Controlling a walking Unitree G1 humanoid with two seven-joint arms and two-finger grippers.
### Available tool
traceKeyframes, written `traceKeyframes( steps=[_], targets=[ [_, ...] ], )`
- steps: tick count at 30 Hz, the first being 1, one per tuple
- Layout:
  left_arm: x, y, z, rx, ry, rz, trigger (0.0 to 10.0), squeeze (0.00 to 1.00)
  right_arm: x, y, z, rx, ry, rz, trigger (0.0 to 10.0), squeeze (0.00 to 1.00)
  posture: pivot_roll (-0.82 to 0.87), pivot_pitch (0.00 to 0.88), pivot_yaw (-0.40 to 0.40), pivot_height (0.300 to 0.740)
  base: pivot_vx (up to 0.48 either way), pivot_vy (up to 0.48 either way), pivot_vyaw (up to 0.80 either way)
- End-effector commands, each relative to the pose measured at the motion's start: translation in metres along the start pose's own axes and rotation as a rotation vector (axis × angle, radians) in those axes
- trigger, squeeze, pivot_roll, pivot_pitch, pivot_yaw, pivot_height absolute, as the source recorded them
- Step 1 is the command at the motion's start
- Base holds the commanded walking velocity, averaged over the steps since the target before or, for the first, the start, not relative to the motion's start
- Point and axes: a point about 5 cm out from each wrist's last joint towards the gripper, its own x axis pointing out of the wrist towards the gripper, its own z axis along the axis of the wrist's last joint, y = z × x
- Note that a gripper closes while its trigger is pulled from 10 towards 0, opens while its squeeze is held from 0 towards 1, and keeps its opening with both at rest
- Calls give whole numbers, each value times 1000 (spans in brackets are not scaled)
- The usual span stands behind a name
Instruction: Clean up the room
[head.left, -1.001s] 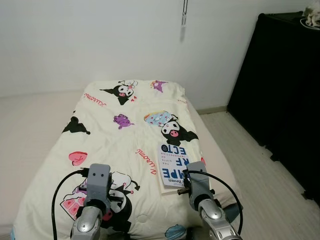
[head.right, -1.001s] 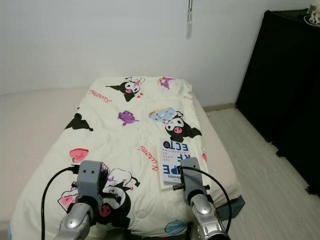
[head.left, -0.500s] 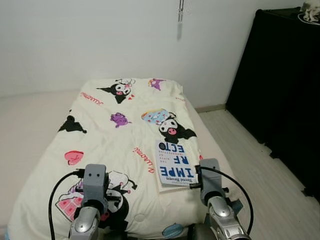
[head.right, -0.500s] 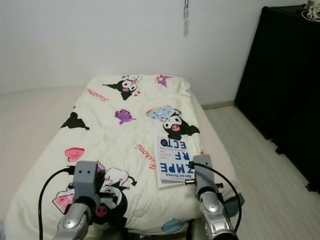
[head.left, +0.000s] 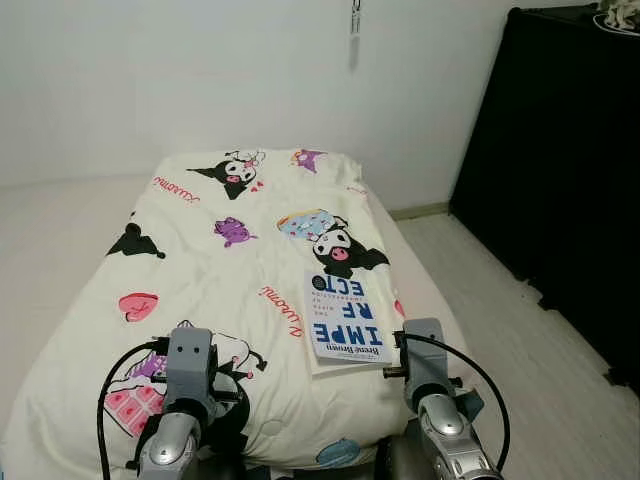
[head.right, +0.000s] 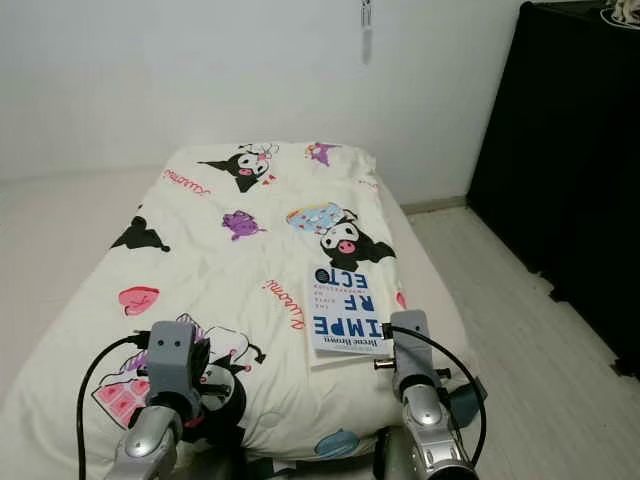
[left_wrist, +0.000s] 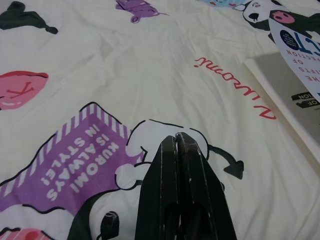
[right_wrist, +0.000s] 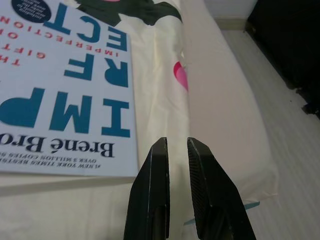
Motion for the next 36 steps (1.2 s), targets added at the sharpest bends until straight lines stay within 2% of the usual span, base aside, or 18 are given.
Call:
traceKeyframes(
  steps=[1,10,19,20,23,29,33,36],
  targets=[
    [-2,7,-2,18,6,13,10000,0,0,2,-1,31,14,-4,10000,0,33,77,-10,571,0,0,0],
    [-1,10,-1,27,4,16,10000,0,5,2,5,31,8,5,10000,0,30,76,-10,556,0,0,0],
    [-2,14,8,38,-37,-21,10000,0,21,-1,26,82,-23,31,10000,0,46,95,-24,556,0,0,0],
    [-3,14,12,41,-62,-47,10000,0,24,-2,32,107,-40,37,10000,1000,51,103,-31,556,0,0,0],
    [-4,14,21,53,-107,-85,10000,0,29,-6,40,158,-50,40,10000,1000,60,116,-38,556,0,0,0],
    [-7,17,39,110,-176,-127,10000,0,39,-13,48,293,17,70,10000,1000,89,175,-61,556,0,0,0],
    [-7,18,41,118,-184,-135,10000,0,41,-14,49,319,31,78,10000,1000,89,175,-61,556,0,0,0],
    [-10,20,48,154,-206,-162,10000,0,44,-20,53,362,46,81,10000,1000,104,211,-73,556,0,0,0]
  ],
)
